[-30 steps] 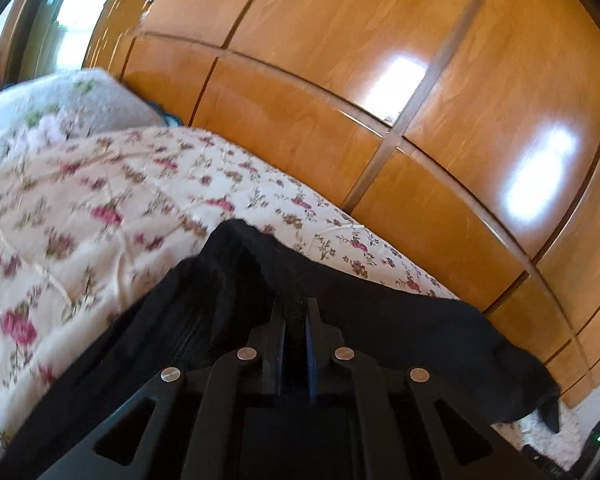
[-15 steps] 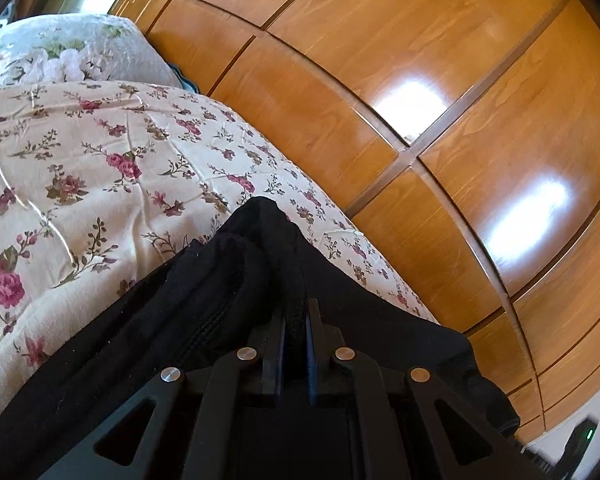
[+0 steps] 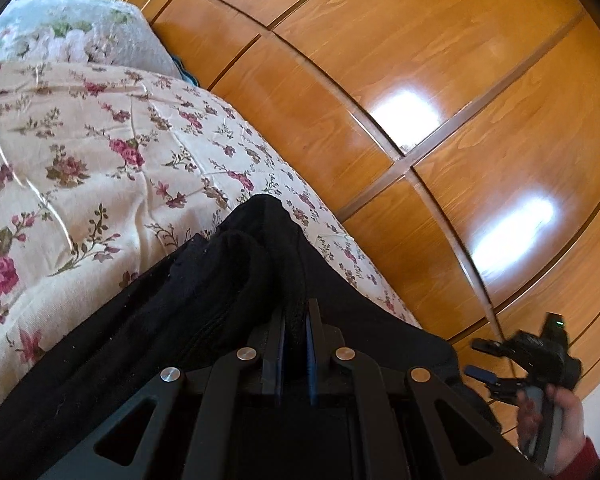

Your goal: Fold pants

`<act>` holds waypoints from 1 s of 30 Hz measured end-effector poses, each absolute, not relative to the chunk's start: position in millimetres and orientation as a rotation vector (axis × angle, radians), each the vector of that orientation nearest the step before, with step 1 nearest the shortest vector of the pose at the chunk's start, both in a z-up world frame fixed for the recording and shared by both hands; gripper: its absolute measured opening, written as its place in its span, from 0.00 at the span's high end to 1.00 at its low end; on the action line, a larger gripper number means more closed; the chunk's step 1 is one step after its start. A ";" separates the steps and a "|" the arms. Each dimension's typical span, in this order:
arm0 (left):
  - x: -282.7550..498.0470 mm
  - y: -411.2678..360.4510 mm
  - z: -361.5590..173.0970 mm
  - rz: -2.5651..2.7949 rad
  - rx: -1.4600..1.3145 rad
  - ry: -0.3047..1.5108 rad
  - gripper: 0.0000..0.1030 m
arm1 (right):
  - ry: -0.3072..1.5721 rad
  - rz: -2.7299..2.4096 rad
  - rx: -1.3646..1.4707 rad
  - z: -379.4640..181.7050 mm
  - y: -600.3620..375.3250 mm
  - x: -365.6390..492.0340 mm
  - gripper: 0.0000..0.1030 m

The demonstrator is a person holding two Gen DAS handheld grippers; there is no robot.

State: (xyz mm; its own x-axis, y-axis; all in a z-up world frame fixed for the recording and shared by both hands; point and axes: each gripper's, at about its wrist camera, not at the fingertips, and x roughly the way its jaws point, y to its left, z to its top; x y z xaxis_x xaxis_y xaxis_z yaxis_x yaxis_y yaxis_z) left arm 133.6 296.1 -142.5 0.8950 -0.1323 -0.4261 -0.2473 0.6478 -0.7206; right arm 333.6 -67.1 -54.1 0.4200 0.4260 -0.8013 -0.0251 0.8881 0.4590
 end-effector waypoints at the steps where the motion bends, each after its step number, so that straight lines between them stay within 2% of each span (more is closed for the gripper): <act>1: 133.7 297.1 -143.5 0.064 -0.880 0.472 0.92 | 1.135 0.272 0.431 -56.4 -61.7 340.5 0.48; 10: 134.5 298.9 -148.6 0.041 -0.900 0.463 0.92 | 1.237 0.115 0.511 -86.3 -45.0 363.5 0.48; 11: 134.9 299.1 -149.3 0.037 -0.902 0.462 0.92 | 1.240 0.109 0.526 -90.1 -47.2 362.2 0.51; 12: 135.1 299.2 -149.4 0.035 -0.904 0.463 0.92 | 1.239 0.115 0.551 -93.7 -51.1 359.8 0.65; 14: 135.3 299.1 -150.0 0.031 -0.905 0.463 0.92 | 1.236 0.147 0.616 -102.0 -57.8 352.6 0.82; 16: 135.0 299.2 -150.8 0.028 -0.909 0.462 0.92 | 1.211 0.181 0.667 -105.7 -64.3 342.5 0.87; 24: 132.3 301.3 -150.9 0.007 -0.933 0.445 0.91 | 1.011 0.318 0.738 -88.1 -87.9 274.5 0.90; 30: 128.1 305.2 -151.4 -0.039 -0.982 0.414 0.91 | 0.896 0.375 0.686 -82.8 -99.6 216.7 0.90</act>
State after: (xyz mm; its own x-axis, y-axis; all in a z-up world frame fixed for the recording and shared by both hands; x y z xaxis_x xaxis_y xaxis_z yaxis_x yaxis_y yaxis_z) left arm 128.1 305.2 -151.4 0.9213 -0.2172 -0.3226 -0.1524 0.5615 -0.8133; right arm 216.7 -99.6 -82.8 0.5809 0.5656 -0.5854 -0.0201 0.7289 0.6843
